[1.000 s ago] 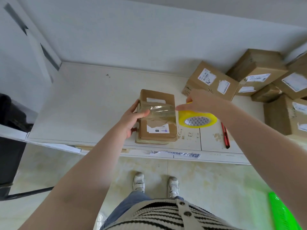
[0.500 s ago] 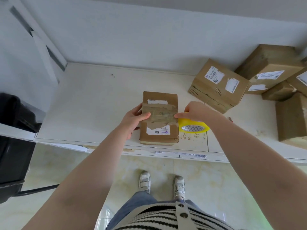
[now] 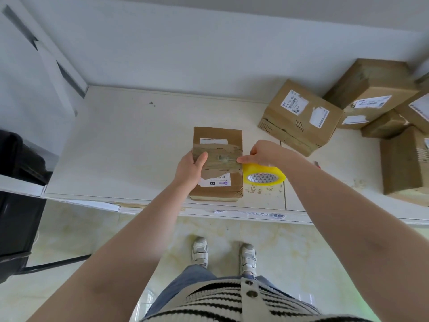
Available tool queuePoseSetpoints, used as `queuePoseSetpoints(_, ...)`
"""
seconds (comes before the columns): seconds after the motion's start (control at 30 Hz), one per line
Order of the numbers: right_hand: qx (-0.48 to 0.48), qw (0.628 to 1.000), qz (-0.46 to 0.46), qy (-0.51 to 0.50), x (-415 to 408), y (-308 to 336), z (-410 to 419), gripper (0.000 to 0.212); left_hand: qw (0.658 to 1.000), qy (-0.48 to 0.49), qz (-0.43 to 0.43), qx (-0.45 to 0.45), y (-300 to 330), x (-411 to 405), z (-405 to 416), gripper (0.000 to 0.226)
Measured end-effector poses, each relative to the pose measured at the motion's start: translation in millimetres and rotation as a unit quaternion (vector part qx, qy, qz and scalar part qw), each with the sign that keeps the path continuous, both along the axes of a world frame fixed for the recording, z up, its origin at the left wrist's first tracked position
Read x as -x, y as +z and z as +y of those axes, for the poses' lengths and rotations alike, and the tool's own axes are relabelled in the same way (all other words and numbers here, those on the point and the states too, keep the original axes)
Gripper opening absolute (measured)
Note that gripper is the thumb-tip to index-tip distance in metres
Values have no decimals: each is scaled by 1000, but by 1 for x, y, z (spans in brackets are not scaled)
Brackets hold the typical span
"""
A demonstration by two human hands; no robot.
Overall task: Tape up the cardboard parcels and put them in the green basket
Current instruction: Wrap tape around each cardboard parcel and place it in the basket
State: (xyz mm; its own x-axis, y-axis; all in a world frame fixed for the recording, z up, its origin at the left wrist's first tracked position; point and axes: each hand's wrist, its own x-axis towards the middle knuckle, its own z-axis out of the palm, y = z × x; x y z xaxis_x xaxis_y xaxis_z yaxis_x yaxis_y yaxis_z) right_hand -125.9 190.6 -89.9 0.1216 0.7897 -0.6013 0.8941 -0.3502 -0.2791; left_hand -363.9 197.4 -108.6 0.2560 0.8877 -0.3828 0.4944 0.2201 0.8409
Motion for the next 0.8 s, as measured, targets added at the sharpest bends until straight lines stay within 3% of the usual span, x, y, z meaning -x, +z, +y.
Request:
queuePoseSetpoints(0.07,3,1000,-2,2,0,0,0,63,999,-19,36,-8,0,0,0,43)
queuePoseSetpoints(0.1,2,1000,-2,0,0,1,0,63,993,-36,111,-21,1,-1,1,52)
queuePoseSetpoints(0.17,-2,1000,1,-5,0,0,-1,63,937,-72,330,-86,4,-7,0,74)
queuePoseSetpoints(0.2,-4,1000,2,-7,0,0,-1,63,905,-88,390,-145,8,-13,-2,81)
queuePoseSetpoints(0.3,-9,1000,2,-7,-1,0,-2,63,855,-173,393,-291,12,-39,-8,82)
queuePoseSetpoints(0.4,-19,1000,6,-6,0,0,-4,64,832,-220,406,-307,3,-50,-8,73)
queuePoseSetpoints(0.63,-75,991,101,-33,-27,-2,-29,58,843,-211,391,-302,-6,-45,-3,79)
queuePoseSetpoints(0.8,-89,993,64,-50,-25,2,-30,54,840,-218,408,-283,-5,-47,-1,89)
